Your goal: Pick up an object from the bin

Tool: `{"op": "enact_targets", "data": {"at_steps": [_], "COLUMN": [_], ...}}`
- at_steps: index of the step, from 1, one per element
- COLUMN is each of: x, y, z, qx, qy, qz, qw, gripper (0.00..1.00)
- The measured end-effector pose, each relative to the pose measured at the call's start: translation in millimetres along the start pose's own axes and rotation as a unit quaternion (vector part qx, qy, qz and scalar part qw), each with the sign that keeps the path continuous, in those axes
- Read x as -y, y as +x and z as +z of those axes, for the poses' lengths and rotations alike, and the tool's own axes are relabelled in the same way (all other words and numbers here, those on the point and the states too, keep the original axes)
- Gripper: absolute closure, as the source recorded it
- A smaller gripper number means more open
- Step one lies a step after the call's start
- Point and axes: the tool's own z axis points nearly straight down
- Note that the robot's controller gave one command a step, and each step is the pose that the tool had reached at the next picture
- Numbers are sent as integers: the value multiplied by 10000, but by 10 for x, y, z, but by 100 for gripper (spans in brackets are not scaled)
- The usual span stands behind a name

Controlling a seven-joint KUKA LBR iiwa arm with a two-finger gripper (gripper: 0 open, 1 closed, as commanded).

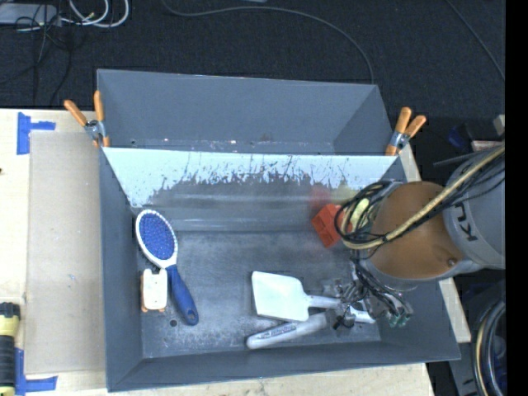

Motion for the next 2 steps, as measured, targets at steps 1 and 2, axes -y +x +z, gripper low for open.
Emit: {"op": "enact_targets", "data": {"at_steps": [1, 2], "x": [-5, -8], "y": [5, 1], "z": [-142, -298], "qx": [0, 10], "qy": [-2, 0], "qz": [2, -4], "qw": [10000, 10000], "gripper": [100, 100]}}
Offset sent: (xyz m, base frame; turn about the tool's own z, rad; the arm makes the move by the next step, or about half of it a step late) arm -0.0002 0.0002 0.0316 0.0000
